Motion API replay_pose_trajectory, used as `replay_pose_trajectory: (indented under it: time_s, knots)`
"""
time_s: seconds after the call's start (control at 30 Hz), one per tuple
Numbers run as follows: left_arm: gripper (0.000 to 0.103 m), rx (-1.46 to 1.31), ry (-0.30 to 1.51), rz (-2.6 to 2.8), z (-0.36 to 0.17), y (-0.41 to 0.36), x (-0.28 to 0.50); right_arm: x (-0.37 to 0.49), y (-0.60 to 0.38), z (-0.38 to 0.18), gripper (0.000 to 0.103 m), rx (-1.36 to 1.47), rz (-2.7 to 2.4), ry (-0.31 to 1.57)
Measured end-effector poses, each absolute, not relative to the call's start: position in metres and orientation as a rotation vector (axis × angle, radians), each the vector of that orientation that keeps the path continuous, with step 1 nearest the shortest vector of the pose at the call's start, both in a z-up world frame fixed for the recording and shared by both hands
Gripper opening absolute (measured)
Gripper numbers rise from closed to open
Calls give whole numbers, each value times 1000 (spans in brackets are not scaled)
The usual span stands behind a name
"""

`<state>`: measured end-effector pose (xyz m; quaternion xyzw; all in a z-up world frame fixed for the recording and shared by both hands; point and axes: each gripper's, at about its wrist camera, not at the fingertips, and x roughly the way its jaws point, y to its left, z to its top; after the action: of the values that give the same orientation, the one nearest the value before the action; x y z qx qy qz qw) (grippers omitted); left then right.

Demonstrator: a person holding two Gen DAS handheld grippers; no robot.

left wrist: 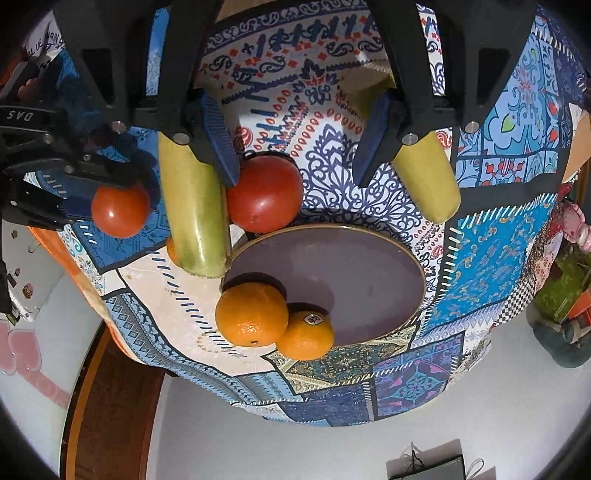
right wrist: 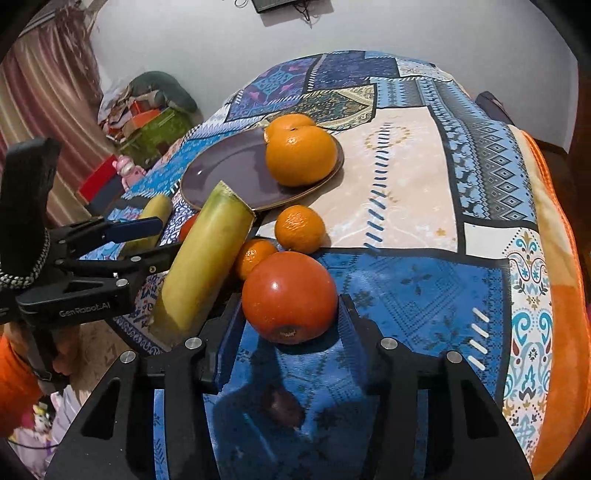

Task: Organize fruits
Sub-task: 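Grasp a red tomato with the left tool while the right tool grasps another tomato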

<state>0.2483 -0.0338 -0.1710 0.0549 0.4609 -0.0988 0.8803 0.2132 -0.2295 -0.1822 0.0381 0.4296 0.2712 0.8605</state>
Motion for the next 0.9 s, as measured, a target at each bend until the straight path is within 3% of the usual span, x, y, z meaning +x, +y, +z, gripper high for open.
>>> replay_pose_trajectory:
  time_s: [0.37, 0.47, 0.53, 0.9]
  knots:
    - [63, 70, 1036, -232, -181, -45, 270, 211, -232, -183, 47, 96, 583, 900]
    - [56, 56, 1056, -248, -187, -47, 275, 211, -234, -182, 47, 101, 582, 895]
    - [50, 59, 1052, -258, -187, -51, 275, 213, -235, -182, 47, 100, 581, 894]
    - [49, 72, 953, -270, -161, -47, 258, 214, -234, -167, 47, 79, 548, 850]
